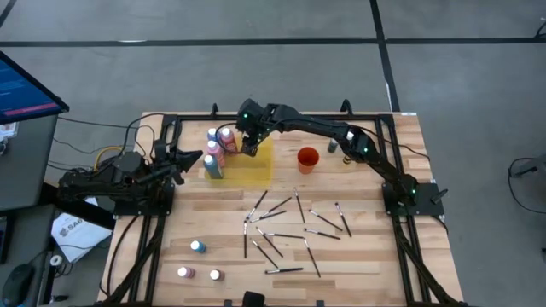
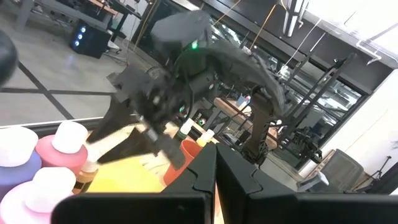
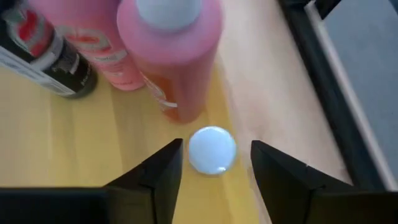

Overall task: Pick & Place Paint Supplies
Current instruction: Put the blue paint bottle into the yellow bin

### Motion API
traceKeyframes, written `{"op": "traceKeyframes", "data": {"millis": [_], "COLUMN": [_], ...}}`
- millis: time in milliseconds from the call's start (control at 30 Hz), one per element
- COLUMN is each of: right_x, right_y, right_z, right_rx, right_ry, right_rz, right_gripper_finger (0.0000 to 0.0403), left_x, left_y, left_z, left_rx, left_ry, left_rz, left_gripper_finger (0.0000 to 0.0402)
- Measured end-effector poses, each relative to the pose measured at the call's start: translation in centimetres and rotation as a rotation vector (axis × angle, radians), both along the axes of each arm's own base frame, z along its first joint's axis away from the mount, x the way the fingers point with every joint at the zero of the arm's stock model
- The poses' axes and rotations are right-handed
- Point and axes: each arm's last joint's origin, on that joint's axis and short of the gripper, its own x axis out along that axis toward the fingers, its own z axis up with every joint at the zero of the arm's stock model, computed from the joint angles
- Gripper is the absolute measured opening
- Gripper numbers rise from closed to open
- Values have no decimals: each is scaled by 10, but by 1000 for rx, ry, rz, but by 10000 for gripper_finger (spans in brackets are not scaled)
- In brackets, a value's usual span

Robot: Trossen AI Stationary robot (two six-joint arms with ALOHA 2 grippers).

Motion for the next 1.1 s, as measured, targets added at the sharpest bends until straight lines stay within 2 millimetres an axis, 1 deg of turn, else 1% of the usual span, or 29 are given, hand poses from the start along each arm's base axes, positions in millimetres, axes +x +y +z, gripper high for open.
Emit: {"op": "traceKeyframes", "data": {"millis": [100, 200, 267, 433, 533, 633, 700, 767, 867, 1000, 1100], "right_x": [-14, -31, -42, -83, -109, -135, -151, -164, -178, -192, -198], "right_y": [-1, 3, 9, 29, 42, 51, 57, 62, 67, 72, 77], "right_z": [30, 64, 87, 155, 190, 217, 231, 238, 244, 249, 248], "right_rx": [-8, -20, -36, -82, -105, -121, -121, -107, -89, -67, -44], "right_ry": [-22, -34, -55, -134, -192, -233, -248, -245, -222, -194, -155], "right_rz": [-10, -5, 9, 40, 46, 44, 38, 26, 17, 7, 4], "right_gripper_finger": [216, 240, 247, 249, 248, 248, 248, 248, 248, 248, 248], "left_x": [0, 1, 3, 12, 21, 36, 49, 62, 79, 93, 97], "left_y": [0, -4, -6, -11, -14, -17, -20, -25, -34, -51, -63], "left_z": [1, 3, 7, 18, 32, 52, 69, 84, 101, 113, 112], "left_rx": [0, 8, 3, -27, -37, -14, -4, 0, -19, -22, -35], "left_ry": [-8, -37, -71, -170, -153, -108, -80, -24, 139, 421, 608], "left_rz": [-18, -133, -225, -419, -507, -588, -641, -704, -797, -898, -955], "left_gripper_finger": [1, 12, 28, 81, 110, 120, 120, 117, 109, 101, 100]}}
